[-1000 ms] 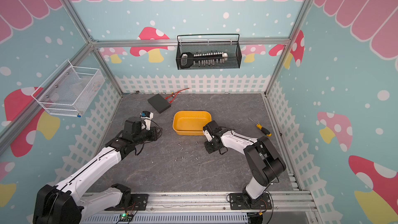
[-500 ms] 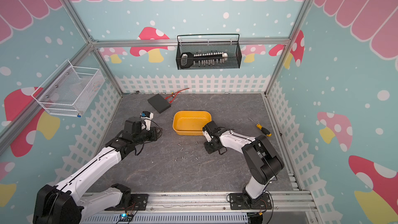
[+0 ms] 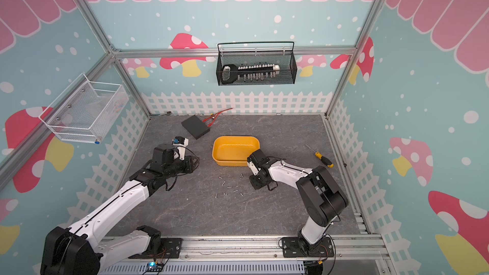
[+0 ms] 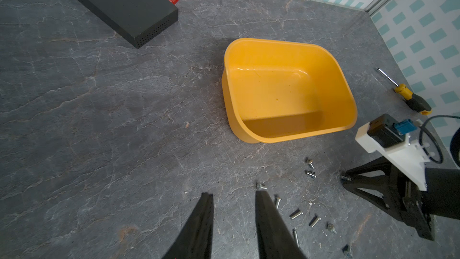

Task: Put the screws on the desktop into the storage box
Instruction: Pick up the screw from the center of the board, then place the screw in the storage box.

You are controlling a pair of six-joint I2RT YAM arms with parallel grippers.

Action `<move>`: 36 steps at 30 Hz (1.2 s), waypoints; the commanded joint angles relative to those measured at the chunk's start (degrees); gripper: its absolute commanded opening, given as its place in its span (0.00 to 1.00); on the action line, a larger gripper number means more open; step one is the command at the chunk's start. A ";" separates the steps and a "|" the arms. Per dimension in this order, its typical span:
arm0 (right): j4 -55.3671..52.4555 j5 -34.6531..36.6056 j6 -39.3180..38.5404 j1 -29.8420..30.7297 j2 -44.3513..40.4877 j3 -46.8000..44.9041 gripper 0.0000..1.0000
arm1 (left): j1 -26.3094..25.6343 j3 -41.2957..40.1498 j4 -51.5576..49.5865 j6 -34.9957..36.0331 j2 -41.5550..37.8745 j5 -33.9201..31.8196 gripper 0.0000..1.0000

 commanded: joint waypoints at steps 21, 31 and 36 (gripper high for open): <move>-11.57 2.40 0.46 2.11 -11.06 11.06 0.08 | -0.08 1.65 -0.69 0.21 0.09 0.26 0.31; -16.15 5.23 -3.20 2.13 -1.58 31.09 0.08 | -0.04 1.66 -0.78 0.21 -0.09 0.22 0.31; -18.67 7.13 -5.17 1.95 7.09 41.21 0.08 | -0.04 1.75 -0.78 0.21 -0.26 0.33 0.31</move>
